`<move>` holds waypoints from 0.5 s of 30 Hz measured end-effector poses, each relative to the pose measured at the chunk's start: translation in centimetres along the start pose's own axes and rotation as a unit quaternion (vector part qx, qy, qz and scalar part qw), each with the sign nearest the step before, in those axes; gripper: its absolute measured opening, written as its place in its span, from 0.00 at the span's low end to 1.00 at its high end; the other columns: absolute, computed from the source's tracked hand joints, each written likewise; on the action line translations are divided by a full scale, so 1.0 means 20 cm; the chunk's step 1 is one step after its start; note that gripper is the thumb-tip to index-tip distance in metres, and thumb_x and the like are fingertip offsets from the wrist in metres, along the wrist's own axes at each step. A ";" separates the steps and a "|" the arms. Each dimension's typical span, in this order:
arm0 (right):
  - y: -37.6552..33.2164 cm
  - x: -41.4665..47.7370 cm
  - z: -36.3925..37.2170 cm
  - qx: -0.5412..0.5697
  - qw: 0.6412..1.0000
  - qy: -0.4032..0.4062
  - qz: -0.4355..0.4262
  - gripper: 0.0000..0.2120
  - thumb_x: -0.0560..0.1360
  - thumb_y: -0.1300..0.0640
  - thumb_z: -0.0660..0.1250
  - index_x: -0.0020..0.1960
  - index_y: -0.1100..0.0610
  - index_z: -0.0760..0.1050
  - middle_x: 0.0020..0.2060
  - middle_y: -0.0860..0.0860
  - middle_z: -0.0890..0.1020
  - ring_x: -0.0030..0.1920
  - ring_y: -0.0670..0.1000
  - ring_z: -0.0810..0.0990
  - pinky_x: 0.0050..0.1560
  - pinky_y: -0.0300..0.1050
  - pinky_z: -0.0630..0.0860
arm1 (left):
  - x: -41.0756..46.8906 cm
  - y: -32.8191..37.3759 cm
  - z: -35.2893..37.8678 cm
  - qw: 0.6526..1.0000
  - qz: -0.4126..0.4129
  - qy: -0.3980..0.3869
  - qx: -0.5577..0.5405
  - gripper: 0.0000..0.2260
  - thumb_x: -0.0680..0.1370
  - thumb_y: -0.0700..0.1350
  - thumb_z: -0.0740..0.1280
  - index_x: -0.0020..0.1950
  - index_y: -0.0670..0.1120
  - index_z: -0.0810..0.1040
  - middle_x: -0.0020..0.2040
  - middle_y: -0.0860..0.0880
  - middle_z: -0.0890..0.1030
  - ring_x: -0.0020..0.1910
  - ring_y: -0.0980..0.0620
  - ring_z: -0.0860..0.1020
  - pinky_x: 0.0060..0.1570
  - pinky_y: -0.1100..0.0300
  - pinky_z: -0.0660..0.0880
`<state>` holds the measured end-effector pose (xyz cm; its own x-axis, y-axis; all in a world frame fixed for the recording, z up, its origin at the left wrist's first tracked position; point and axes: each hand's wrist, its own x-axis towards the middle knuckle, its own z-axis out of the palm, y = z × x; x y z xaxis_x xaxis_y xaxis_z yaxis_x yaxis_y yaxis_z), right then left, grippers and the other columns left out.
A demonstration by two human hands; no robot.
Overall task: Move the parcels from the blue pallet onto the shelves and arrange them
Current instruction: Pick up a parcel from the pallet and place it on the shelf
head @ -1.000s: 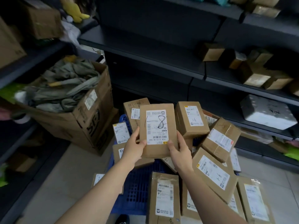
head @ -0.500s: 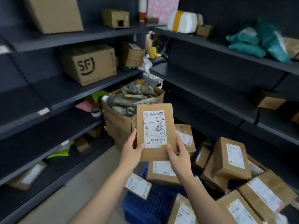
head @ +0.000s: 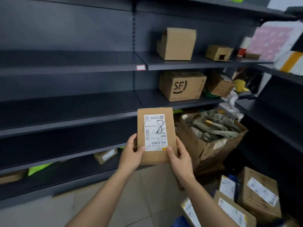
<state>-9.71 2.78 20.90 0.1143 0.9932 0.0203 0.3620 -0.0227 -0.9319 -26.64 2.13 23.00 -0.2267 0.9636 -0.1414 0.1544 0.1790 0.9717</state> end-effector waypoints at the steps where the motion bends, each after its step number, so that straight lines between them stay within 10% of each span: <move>1: -0.04 0.01 0.09 0.002 1.000 -0.013 -0.006 0.27 0.78 0.47 0.64 0.75 0.43 0.61 0.62 0.37 0.73 0.66 0.46 0.72 0.67 0.54 0.70 | 0.02 -0.01 -0.10 1.000 -0.002 0.014 -0.001 0.25 0.78 0.39 0.66 0.73 0.53 0.64 0.65 0.55 0.75 0.61 0.56 0.73 0.64 0.54 0.70; 15: -0.49 0.01 1.11 0.011 0.991 -0.134 -0.027 0.27 0.79 0.47 0.63 0.75 0.44 0.59 0.61 0.40 0.73 0.63 0.46 0.72 0.63 0.52 0.74 | 0.23 -0.16 -1.14 0.992 -0.033 0.116 -0.029 0.25 0.80 0.42 0.64 0.74 0.56 0.63 0.67 0.54 0.74 0.60 0.55 0.71 0.51 0.58 0.72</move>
<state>-33.87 5.76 21.99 -0.1555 0.9876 -0.0237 0.3406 0.0311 -0.9397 -50.11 1.38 23.65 -0.4504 0.8774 -0.1651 0.0784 0.2231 0.9716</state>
